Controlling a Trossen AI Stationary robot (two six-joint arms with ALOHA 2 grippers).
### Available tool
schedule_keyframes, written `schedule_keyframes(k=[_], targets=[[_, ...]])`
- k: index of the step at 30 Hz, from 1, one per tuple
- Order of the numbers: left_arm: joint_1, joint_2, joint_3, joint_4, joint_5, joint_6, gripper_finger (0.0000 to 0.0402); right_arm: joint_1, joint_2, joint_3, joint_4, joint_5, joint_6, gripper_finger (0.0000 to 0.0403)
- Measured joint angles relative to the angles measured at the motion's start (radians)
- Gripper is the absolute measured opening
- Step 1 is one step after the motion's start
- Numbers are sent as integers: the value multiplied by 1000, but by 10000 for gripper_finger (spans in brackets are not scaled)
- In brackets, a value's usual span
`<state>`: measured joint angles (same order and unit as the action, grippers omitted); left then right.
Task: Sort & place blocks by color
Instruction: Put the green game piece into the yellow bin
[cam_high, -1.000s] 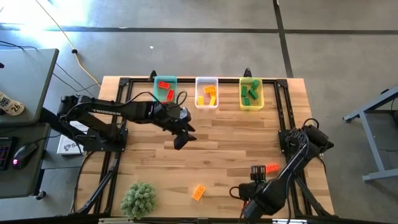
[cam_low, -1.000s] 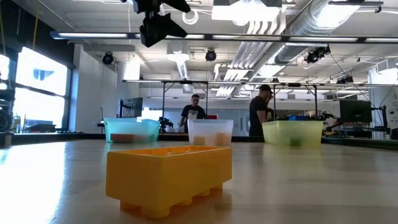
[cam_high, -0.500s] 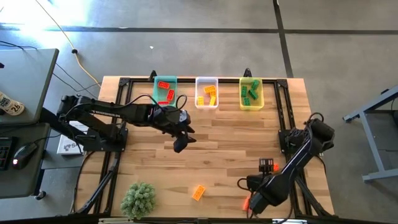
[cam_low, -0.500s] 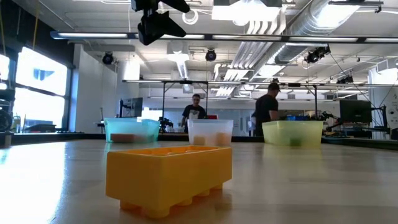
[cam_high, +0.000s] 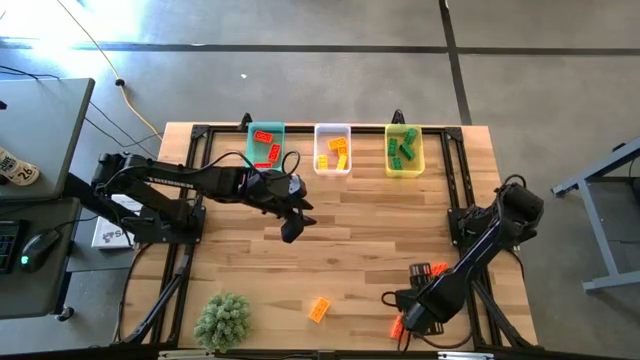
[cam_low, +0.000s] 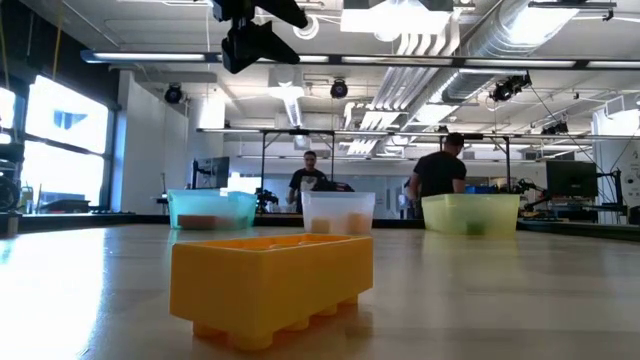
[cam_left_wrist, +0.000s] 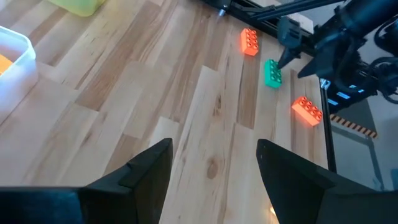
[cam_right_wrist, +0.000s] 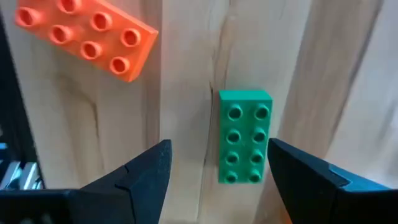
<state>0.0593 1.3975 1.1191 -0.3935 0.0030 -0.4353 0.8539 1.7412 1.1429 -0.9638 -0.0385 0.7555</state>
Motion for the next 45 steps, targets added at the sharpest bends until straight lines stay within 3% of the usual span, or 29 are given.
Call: schedule_keyframes(k=[6, 15, 18, 23, 30, 36, 45], targets=[[0, 0, 0, 0, 0, 0, 223, -11, 0, -58, 13, 31, 37, 254], [0, 0, 0, 0, -19, 1, 223, -26, 0, -150, 147, -41, 76, 249], [0, 1, 0, 0, -19, 0, 223, -33, 0, -163, 174, -62, 102, 215], [0, 1, 0, 0, -44, 1, 223, -49, -3, -163, 183, -72, 128, 107], [16, 1, 0, 0, -94, 4, 223, -81, -2, -159, 197, -76, 183, 108], [56, 1, 0, 1, -97, 64, 223, -144, -18, -134, 197, -13, 180, 108], [126, 1, 0, 2, -97, 120, 223, -359, -147, -129, 135, 142, 88, 108]])
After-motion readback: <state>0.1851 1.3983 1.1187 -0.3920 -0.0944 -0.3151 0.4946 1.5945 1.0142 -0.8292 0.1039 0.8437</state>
